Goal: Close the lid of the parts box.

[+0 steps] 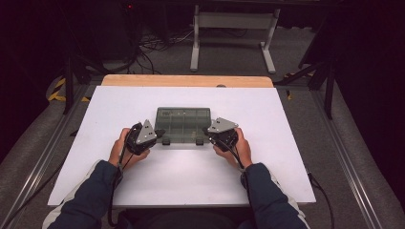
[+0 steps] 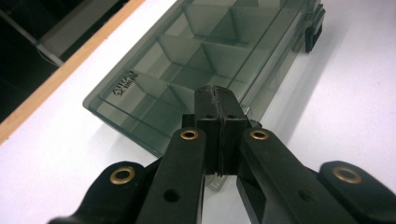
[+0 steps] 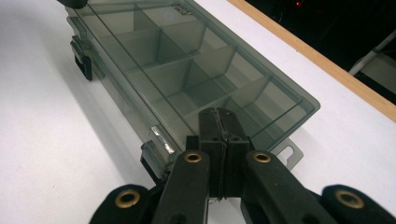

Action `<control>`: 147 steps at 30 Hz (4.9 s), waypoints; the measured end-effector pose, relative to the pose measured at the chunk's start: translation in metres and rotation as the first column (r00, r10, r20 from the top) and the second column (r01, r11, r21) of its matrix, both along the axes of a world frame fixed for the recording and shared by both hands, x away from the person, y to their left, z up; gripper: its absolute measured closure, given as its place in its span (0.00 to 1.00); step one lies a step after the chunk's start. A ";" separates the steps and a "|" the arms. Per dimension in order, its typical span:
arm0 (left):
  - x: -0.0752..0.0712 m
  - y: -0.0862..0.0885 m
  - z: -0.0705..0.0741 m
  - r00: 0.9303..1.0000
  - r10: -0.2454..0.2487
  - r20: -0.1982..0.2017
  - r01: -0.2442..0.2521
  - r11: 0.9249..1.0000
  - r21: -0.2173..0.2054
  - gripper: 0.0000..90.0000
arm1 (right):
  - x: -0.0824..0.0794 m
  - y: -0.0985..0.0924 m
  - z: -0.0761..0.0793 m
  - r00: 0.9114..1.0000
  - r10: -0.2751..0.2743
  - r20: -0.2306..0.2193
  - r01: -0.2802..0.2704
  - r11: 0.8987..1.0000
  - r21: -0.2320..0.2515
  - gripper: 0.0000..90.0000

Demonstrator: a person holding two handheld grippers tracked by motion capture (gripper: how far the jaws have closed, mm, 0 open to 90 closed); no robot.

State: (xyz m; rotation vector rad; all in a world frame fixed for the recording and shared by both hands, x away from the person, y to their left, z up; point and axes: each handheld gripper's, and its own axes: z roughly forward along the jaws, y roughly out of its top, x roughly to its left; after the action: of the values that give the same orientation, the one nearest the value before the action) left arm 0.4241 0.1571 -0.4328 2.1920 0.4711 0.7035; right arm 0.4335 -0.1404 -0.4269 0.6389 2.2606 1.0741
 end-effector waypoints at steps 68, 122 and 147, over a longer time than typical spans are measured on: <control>-0.003 0.002 -0.001 1.000 -0.019 0.016 0.020 0.998 -0.064 0.89 | -0.006 -0.001 -0.002 0.998 0.031 0.045 -0.035 0.995 0.091 0.92; -0.010 0.002 0.007 0.998 -0.026 0.064 0.036 0.986 -0.160 0.27 | -0.006 0.004 0.003 0.995 -0.016 0.100 0.000 0.987 0.161 0.19; -0.011 0.001 0.007 0.997 -0.038 0.060 0.048 0.982 -0.182 0.08 | -0.007 0.009 0.002 0.996 0.023 0.085 -0.036 0.986 0.161 0.04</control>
State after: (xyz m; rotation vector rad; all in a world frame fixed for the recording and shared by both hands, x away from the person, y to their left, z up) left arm 0.4126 0.1581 -0.4253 1.9989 0.4403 0.6700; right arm 0.4263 -0.1310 -0.4249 0.6159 2.1332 1.2858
